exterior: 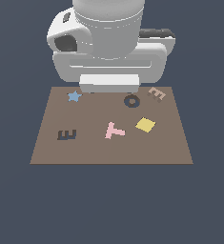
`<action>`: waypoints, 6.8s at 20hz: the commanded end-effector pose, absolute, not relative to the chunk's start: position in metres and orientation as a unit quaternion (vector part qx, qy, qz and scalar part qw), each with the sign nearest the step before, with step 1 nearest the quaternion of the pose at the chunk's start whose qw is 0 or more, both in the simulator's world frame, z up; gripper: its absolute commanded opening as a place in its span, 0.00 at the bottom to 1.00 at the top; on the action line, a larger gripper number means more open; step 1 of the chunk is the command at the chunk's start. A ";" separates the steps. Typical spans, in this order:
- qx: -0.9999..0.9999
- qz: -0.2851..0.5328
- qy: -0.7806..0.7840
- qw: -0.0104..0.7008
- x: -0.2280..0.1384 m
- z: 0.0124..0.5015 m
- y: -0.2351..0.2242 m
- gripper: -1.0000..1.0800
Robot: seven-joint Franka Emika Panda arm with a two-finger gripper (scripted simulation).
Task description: Insert a designated object into the corresponding slot on a board.
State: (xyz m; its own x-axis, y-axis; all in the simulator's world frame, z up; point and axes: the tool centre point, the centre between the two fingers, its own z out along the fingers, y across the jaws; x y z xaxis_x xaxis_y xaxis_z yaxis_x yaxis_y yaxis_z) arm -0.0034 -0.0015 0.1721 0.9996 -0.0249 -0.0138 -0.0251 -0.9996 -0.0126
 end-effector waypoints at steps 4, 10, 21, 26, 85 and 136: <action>-1.000 0.007 0.007 0.006 -0.004 0.170 0.001 0.96; -0.999 0.006 -0.040 0.006 -0.006 0.158 0.023 0.96; -0.970 0.003 -0.244 0.004 -0.041 0.102 0.112 0.96; -0.943 0.001 -0.333 0.003 -0.069 0.076 0.146 0.96; -0.985 0.000 -0.173 0.001 -0.007 0.033 0.157 0.00; -0.731 0.000 0.682 0.000 0.059 0.040 -0.146 0.00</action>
State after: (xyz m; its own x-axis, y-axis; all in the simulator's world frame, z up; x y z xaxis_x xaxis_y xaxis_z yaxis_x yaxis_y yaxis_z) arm 0.0615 -0.1439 0.0401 0.0845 -0.9964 0.0001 -0.9964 -0.0845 -0.0001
